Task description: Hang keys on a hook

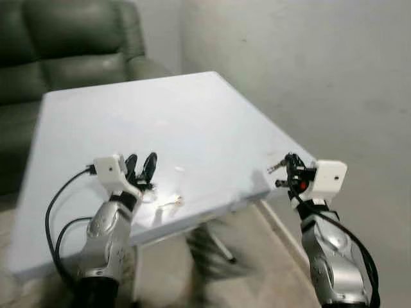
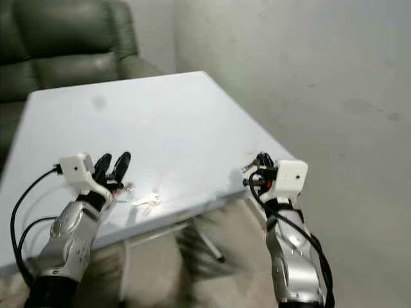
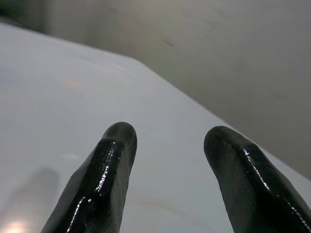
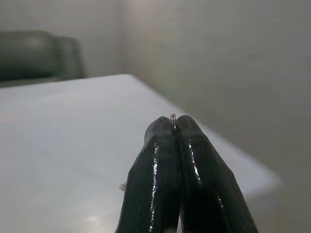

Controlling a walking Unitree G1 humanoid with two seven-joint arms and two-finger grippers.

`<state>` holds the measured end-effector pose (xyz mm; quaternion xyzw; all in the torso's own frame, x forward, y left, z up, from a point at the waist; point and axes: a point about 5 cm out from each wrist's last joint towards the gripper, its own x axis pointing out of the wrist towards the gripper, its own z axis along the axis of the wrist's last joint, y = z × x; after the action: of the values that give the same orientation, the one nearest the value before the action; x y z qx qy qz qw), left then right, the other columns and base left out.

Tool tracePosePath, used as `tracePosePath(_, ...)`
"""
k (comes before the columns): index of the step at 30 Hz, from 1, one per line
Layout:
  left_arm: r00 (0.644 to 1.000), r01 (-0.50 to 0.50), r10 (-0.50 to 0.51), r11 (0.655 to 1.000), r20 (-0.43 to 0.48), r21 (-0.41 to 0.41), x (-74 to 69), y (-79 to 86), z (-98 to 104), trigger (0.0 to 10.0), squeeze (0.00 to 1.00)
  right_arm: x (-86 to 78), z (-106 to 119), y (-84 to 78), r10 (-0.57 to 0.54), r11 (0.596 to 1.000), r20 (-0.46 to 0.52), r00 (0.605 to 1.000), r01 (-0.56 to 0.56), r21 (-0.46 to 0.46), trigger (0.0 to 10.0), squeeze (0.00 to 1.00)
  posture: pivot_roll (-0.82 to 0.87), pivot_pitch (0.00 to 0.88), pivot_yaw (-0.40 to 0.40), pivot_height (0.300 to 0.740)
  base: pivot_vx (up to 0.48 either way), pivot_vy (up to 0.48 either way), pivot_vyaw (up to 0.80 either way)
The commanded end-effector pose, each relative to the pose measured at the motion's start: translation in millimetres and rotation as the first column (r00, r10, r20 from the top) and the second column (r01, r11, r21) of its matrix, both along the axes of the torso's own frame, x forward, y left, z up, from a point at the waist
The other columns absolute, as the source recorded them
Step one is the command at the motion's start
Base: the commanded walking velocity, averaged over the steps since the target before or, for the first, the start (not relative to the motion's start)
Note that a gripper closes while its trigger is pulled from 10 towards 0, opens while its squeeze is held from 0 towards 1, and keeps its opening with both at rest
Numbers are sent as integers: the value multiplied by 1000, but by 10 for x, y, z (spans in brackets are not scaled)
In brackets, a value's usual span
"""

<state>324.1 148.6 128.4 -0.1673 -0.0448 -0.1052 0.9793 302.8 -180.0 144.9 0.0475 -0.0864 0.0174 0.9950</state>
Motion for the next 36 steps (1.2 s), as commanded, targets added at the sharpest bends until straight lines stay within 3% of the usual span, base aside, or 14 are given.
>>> tracePosePath(1, 1000, -14, 14, 1000, 9, 24, 9, 54, 41, 10000, 0, 7, 51, 25, 8, 1000, 18, 1000, -8, 4, 10000, 0, 53, 0, -29, 740, 0, 0, -781)
tracePosePath(36, 998, -60, 60, 998, -21, -1, 29, 77, 41, 10000, 0, 39, 86, 20, 17, 1000, 16, 1000, -17, -1, 10000, 0, 59, 0, -38, 740, 0, 0, -779)
